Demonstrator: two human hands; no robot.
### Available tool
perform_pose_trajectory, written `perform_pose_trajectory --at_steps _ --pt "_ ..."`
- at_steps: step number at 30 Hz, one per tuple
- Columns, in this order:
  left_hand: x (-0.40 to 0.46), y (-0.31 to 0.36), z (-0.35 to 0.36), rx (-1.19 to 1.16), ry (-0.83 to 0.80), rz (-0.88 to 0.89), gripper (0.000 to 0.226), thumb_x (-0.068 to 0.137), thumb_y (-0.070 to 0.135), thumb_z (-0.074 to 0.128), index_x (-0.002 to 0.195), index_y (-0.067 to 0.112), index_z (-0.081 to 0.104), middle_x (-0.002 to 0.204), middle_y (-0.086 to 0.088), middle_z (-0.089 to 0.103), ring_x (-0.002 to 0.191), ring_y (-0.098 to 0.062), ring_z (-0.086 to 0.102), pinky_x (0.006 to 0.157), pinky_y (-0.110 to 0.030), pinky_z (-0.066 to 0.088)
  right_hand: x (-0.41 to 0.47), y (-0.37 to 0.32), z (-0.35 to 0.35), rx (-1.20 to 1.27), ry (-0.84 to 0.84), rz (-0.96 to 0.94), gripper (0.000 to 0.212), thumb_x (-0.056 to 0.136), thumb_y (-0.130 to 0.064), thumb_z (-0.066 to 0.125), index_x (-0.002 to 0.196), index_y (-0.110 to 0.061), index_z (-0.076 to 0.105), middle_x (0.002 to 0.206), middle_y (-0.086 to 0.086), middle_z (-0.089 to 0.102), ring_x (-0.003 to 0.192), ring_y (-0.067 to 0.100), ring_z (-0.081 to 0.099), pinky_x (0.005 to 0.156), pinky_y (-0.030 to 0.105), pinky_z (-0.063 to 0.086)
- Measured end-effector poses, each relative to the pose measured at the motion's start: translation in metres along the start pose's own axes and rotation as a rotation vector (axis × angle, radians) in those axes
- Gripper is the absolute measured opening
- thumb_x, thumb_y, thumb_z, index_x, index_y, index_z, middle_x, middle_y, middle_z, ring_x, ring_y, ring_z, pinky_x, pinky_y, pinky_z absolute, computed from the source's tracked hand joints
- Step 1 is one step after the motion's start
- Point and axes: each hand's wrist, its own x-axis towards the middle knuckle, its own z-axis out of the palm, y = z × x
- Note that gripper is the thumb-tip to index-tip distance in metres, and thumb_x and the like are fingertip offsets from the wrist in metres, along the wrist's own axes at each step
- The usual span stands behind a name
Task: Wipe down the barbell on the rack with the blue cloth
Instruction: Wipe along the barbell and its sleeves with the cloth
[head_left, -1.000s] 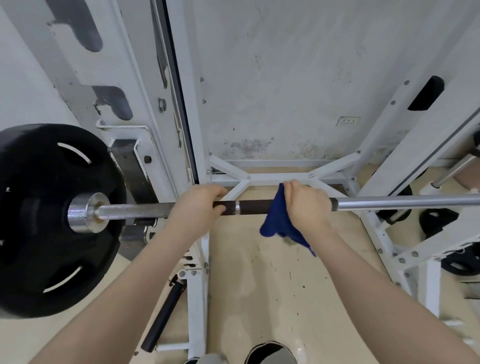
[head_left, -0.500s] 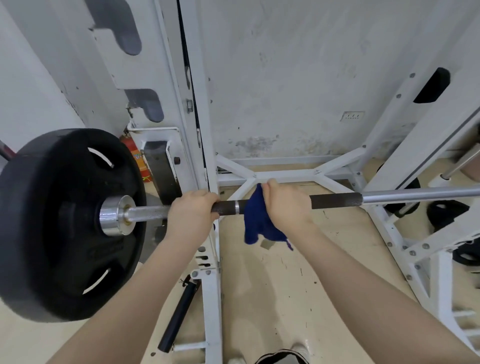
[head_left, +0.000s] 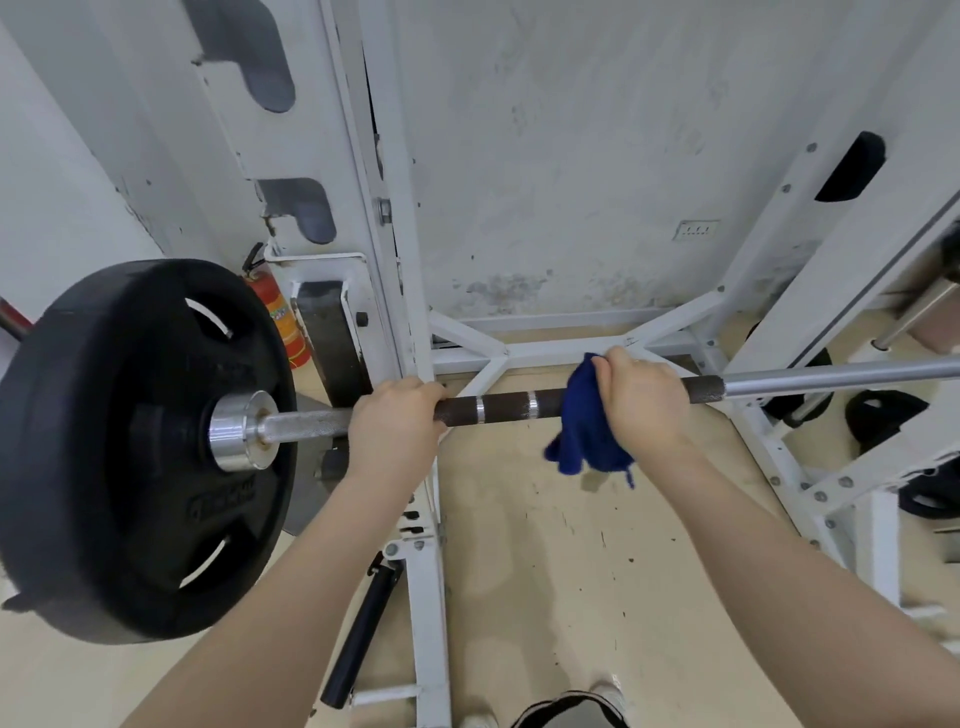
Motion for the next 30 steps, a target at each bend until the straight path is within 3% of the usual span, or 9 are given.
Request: perform_pose_trajectory --at_steps 2,5,10,13,16,19,24,27,30 --pt "0.001 0.006 -0.001 0.09 -0.03 -0.027 0.017 0.089 0.018 0.054 0.105 0.017 0.062 0.091 -0.003 0.061 0.083 -0.022 0.053 0.063 -0.031 0.034 -0.002 -0.012 -0.002 -0.042 -0.061 -0.029 0.016 0.098 -0.02 0.034 0.104 -0.012 0.047 0.086 0.007 0.058 0.077 0.031 0.056 0.067 0.037 0.033" --pt "0.007 0.015 -0.006 0.201 -0.101 -0.048 0.011 0.09 0.019 0.052 0.098 0.016 0.059 0.08 0.0 0.051 0.073 -0.019 0.049 0.06 -0.03 0.036 -0.007 -0.029 0.002 0.044 -0.056 -0.11 0.027 0.101 -0.032 0.028 0.103 -0.013 0.048 0.088 0.006 0.062 0.086 0.03 0.056 0.072 0.033 0.026" --pt "0.005 0.029 0.001 0.208 -0.09 -0.025 0.031 0.088 0.042 0.052 0.103 0.015 0.057 0.093 -0.002 0.058 0.092 -0.022 0.057 0.072 -0.031 0.041 0.004 0.024 0.004 0.039 0.033 -0.244 0.05 0.096 -0.043 0.013 0.092 -0.012 0.052 0.075 0.006 0.065 0.076 0.03 0.06 0.077 0.031 0.029" --pt "0.003 0.047 0.016 0.058 0.047 0.077 0.038 0.075 0.031 0.07 0.106 0.01 0.062 0.101 -0.005 0.066 0.106 -0.027 0.058 0.086 -0.038 0.044 0.007 0.069 0.002 0.005 0.026 -0.076 0.037 0.101 -0.036 0.025 0.091 -0.012 0.051 0.074 0.008 0.066 0.075 0.031 0.06 0.077 0.032 0.031" --pt "0.005 0.065 0.027 0.051 0.158 0.167 0.052 0.048 0.022 0.089 0.094 0.007 0.068 0.101 -0.013 0.07 0.096 -0.032 0.067 0.081 -0.05 0.051 0.011 0.117 -0.003 -0.018 -0.009 0.21 0.032 0.1 -0.032 0.031 0.103 -0.008 0.051 0.088 0.015 0.065 0.084 0.035 0.059 0.072 0.035 0.037" --pt "0.006 0.077 0.038 0.04 0.172 0.201 0.059 0.052 0.023 0.087 0.105 0.008 0.067 0.112 -0.017 0.066 0.099 -0.034 0.066 0.085 -0.052 0.05 0.018 0.138 -0.023 0.169 -0.045 0.453 0.034 0.1 -0.034 0.026 0.099 -0.006 0.045 0.09 0.02 0.062 0.081 0.036 0.055 0.067 0.039 0.041" --pt "0.012 0.091 0.051 -0.023 0.117 0.212 0.057 0.064 0.017 0.081 0.117 0.006 0.061 0.108 -0.013 0.068 0.101 -0.033 0.064 0.096 -0.052 0.042 -0.006 0.08 -0.059 0.258 -0.076 0.14 0.028 0.099 -0.033 0.036 0.107 -0.01 0.05 0.091 0.017 0.063 0.085 0.036 0.058 0.068 0.039 0.041" --pt "0.015 0.091 0.051 0.01 0.15 0.233 0.055 0.054 0.012 0.086 0.105 0.008 0.067 0.088 -0.009 0.072 0.08 -0.031 0.069 0.08 -0.046 0.052 -0.026 0.056 -0.045 0.404 -0.23 -0.01 0.023 0.097 -0.033 0.042 0.098 -0.012 0.051 0.082 0.009 0.061 0.079 0.029 0.059 0.07 0.038 0.048" --pt "0.017 0.085 0.053 -0.043 0.159 0.241 0.051 0.057 0.005 0.082 0.105 0.01 0.068 0.087 -0.006 0.072 0.078 -0.029 0.069 0.078 -0.041 0.052 -0.038 0.065 -0.021 0.369 -0.246 -0.144 0.023 0.099 -0.032 0.033 0.088 -0.015 0.044 0.068 -0.001 0.053 0.062 0.019 0.055 0.053 0.031 0.043"
